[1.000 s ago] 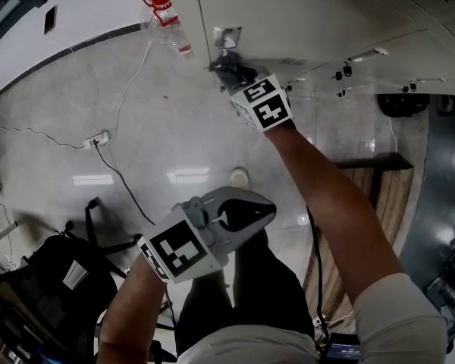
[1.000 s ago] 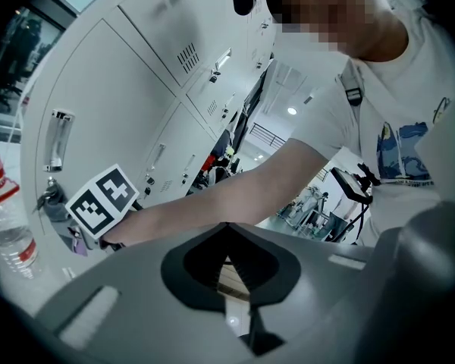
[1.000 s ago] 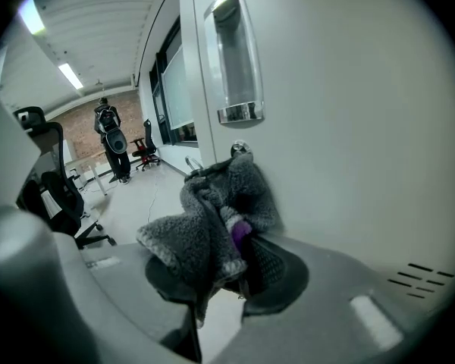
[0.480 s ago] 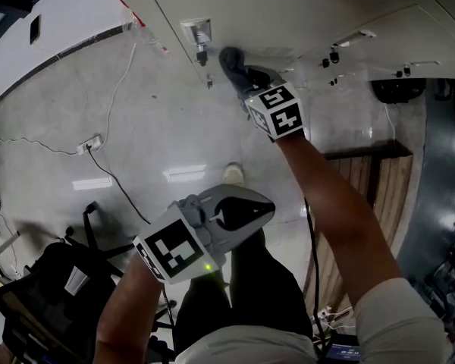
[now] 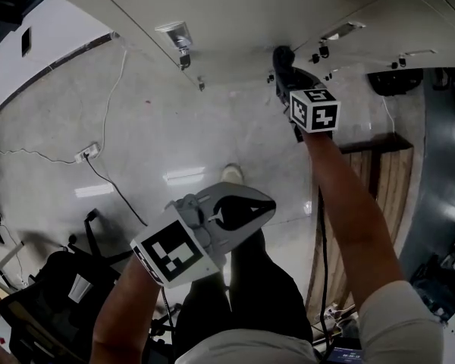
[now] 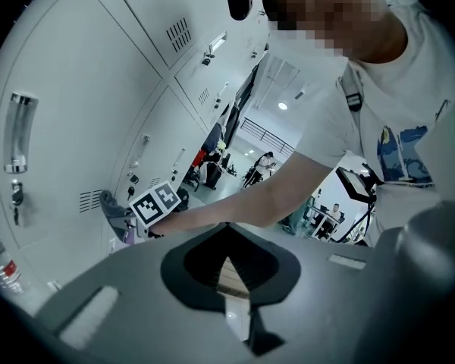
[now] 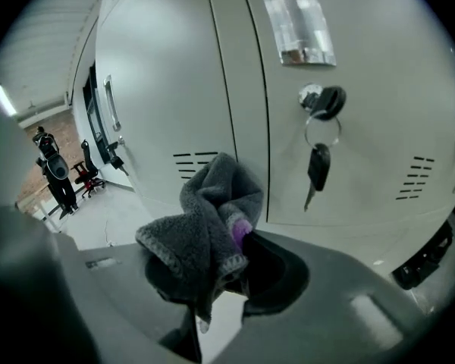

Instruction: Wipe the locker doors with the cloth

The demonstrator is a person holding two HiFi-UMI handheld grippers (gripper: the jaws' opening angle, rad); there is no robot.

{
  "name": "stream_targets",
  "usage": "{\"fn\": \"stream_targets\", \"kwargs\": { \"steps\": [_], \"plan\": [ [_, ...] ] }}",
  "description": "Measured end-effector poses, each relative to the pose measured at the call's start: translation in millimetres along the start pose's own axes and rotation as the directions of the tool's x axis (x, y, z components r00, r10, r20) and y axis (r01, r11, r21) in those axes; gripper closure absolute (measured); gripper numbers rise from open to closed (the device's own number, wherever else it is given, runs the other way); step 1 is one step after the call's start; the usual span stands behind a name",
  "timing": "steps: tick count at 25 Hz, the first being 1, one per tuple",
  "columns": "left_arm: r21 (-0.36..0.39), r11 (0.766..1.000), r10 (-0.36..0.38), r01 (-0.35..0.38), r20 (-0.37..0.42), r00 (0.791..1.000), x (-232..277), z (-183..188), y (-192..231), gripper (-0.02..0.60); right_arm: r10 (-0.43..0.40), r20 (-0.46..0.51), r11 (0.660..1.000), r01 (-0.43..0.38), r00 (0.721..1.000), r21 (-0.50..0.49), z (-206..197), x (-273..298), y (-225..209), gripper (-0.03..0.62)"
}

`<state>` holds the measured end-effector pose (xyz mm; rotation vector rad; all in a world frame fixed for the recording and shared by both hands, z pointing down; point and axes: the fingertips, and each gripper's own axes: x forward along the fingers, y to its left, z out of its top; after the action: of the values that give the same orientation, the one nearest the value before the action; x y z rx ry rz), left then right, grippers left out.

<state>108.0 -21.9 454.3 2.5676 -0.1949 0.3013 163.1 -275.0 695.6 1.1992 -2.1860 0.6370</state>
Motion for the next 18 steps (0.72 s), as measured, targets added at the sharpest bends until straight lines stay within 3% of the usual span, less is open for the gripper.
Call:
{"fn": "stream_targets", "kwargs": {
  "steps": [6,18],
  "plan": [
    [0.002,1.000,0.014,-0.014,0.011,1.000,-5,1,2,0.578,0.030,-0.039,0.999,-0.031,0.999,-0.025,0,30,15,0.488],
    [0.000,0.998,0.058,-0.058,0.070,0.996,-22,10,8,0.577,0.194,-0.083,0.976,-0.200,0.978,-0.081,8,78,119,0.488]
  ]
}}
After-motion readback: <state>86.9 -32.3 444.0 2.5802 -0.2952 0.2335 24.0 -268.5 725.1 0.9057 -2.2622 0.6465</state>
